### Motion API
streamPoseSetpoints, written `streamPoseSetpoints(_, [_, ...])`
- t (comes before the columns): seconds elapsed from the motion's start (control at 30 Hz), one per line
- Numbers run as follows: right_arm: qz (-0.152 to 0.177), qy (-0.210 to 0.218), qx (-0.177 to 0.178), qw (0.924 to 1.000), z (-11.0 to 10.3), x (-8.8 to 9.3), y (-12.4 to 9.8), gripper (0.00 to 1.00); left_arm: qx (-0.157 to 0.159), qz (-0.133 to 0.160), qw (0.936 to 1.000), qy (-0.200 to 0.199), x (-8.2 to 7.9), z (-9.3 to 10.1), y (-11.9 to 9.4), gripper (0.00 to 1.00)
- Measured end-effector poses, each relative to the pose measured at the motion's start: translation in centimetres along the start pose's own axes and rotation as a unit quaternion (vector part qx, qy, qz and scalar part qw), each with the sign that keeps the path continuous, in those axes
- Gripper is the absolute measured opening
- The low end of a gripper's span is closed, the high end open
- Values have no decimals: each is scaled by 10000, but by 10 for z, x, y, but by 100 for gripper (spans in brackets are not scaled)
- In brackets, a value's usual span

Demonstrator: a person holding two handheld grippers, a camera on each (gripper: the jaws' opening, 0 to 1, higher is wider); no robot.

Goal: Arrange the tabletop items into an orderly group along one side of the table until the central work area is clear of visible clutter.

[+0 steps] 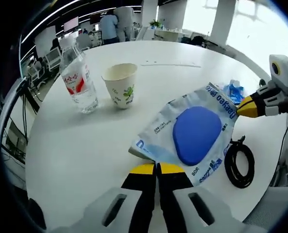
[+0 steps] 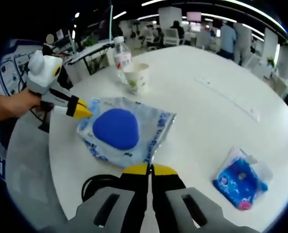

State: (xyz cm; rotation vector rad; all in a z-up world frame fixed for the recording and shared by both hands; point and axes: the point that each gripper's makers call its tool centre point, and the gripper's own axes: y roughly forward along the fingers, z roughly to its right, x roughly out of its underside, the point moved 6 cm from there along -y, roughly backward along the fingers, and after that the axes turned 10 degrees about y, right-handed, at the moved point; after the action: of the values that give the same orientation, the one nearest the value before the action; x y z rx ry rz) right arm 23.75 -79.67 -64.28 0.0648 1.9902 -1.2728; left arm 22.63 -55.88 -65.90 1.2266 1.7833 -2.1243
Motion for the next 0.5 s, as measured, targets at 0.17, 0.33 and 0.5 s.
streamPoseSetpoints(0.17, [79, 78, 59, 9999, 5, -1, -5, 0, 55, 36, 9999, 155, -9, 1, 4, 0])
streamPoseSetpoints(0.33, [118, 181, 109, 9997, 8, 0, -8, 0, 124, 42, 9996, 249, -19, 1, 8, 0])
streamPoseSetpoints(0.5, [190, 262, 157, 9994, 11, -3, -11, 0, 149, 86, 9991, 378, -29, 0, 12, 0])
